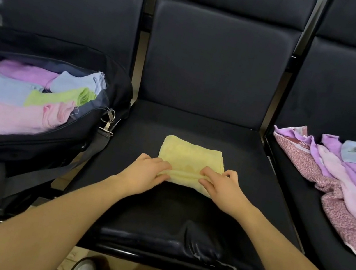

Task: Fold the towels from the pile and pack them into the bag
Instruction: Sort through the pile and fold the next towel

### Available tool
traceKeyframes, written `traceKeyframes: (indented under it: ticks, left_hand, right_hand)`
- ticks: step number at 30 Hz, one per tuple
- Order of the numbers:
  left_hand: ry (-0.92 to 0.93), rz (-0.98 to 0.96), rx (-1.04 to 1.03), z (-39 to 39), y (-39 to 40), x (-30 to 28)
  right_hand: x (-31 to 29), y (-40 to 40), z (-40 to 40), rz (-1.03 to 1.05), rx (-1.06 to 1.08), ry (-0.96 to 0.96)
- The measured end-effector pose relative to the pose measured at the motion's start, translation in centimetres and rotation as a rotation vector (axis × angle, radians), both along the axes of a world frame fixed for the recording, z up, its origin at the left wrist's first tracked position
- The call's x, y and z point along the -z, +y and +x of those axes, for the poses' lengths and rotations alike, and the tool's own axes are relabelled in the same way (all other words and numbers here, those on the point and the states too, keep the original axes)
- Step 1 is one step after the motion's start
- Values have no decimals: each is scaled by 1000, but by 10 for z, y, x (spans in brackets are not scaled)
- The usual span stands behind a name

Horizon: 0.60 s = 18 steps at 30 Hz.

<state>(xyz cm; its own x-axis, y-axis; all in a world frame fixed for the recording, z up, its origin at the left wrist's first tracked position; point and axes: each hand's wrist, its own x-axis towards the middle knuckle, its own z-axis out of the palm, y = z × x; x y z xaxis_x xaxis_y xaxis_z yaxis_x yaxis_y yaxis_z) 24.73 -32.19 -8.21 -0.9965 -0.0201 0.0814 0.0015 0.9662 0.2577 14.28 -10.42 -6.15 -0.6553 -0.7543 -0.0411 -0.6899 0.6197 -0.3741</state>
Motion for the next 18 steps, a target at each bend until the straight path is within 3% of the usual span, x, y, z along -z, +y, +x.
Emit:
traceKeyframes:
  ticks: [8, 14, 18]
  left_hand:
    - [32, 205, -165, -14, 5, -15]
    - [219, 342, -431, -47, 5, -25]
    - [280, 317, -637, -79, 7, -20]
  right_hand:
    - [-2, 14, -7, 74, 43, -3]
    - [-2, -8, -39, -534, 497, -289]
    - [7, -27, -57, -390, 610, -57]
